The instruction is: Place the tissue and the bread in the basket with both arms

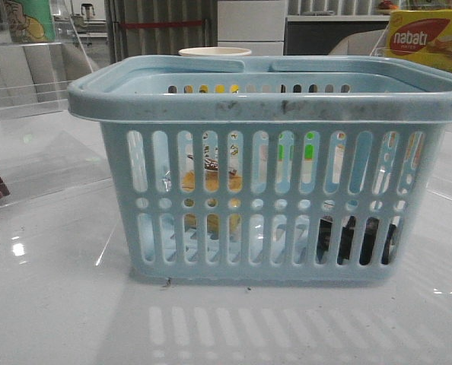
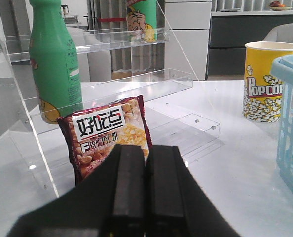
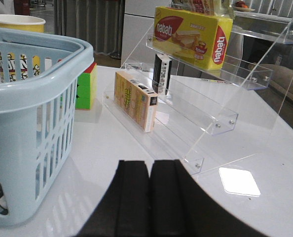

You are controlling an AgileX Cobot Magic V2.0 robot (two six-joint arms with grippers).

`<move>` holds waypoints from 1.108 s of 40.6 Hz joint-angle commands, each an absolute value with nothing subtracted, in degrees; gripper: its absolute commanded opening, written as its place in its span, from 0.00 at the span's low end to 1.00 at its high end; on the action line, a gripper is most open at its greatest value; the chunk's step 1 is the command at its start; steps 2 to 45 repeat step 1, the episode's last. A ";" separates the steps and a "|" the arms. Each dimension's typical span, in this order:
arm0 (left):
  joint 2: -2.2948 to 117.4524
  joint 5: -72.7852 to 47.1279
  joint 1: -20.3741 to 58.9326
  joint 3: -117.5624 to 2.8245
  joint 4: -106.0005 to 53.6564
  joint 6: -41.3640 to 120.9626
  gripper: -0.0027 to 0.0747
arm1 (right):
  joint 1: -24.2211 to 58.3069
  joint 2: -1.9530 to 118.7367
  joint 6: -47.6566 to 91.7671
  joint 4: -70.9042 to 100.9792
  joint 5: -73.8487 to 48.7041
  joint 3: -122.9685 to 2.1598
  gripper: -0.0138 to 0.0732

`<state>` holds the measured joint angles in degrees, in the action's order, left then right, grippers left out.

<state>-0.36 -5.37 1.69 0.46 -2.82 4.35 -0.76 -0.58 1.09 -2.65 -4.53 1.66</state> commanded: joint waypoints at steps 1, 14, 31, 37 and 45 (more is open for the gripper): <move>-1.31 -0.54 1.59 0.44 -2.97 3.76 0.15 | -0.71 -1.66 1.47 -2.95 0.38 1.72 0.23; -1.31 -0.54 1.59 0.44 -2.97 3.76 0.15 | -0.71 -1.66 1.47 -2.95 0.38 1.72 0.23; -1.31 -0.54 1.59 0.44 -2.97 3.76 0.15 | -0.71 -1.66 1.47 -2.95 0.38 1.72 0.23; -1.31 -0.54 1.59 0.44 -2.97 3.76 0.15 | -0.71 -1.66 1.47 -2.95 0.38 1.72 0.23; -1.31 -0.54 1.59 0.44 -2.97 3.76 0.15 | -0.71 -1.66 1.47 -2.95 0.38 1.72 0.23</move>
